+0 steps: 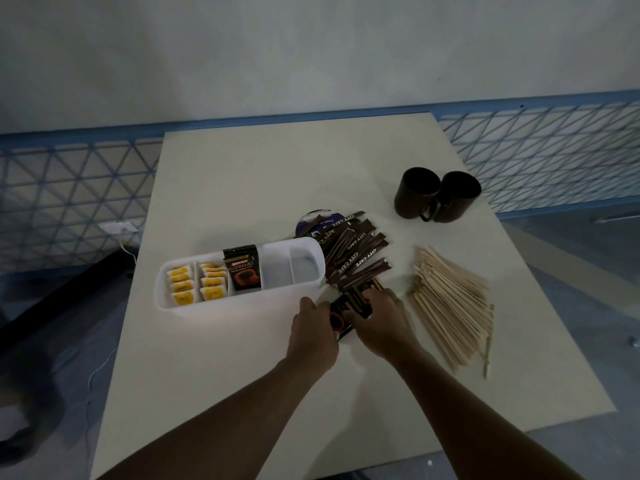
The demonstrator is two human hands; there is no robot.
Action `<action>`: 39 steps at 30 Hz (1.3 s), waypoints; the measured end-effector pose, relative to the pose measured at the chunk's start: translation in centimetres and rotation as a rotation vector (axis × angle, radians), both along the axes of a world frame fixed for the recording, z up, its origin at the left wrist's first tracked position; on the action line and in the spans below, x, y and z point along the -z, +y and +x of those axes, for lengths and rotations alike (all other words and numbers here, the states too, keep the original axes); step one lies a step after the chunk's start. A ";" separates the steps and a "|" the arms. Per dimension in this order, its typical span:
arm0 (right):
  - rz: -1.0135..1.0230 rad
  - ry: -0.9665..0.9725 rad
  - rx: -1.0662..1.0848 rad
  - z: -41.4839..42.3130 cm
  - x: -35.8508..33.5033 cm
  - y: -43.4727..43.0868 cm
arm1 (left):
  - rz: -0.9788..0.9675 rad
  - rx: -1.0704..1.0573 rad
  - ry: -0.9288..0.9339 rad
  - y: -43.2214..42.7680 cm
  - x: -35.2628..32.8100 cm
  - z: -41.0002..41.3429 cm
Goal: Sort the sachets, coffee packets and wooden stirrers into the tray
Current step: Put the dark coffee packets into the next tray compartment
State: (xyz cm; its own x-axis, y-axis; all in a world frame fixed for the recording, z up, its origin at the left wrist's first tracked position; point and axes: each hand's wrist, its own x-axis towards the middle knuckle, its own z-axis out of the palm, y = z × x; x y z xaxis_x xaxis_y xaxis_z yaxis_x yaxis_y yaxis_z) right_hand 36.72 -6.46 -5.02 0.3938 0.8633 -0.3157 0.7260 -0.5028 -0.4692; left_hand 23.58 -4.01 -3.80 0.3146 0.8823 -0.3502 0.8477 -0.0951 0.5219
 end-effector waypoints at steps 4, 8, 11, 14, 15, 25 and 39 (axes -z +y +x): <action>0.041 0.089 -0.025 -0.5 -0.1 0.4 | 0.012 -0.013 -0.024 0.0 0.0 0.4; 0.069 0.206 -0.055 -1.2 -0.5 0.3 | -0.003 -0.023 -0.030 0.2 -0.2 0.4; 0.100 0.262 -0.089 -1.5 -1.1 0.4 | -0.033 -0.030 -0.036 0.4 -0.2 0.0; 0.121 0.265 -0.145 -1.4 -1.7 0.5 | -0.057 -0.004 -0.040 0.9 -0.3 -0.5; 0.126 0.269 -0.157 -1.4 -2.0 0.6 | -0.067 0.007 -0.047 1.2 -0.5 -0.8; 0.234 0.390 -0.067 -2.7 -5.0 2.6 | -0.324 -0.059 -0.344 3.7 -4.0 -3.1; 0.223 0.672 0.015 -7.4 -6.2 4.7 | -0.127 -0.410 -0.537 5.3 -5.0 -6.2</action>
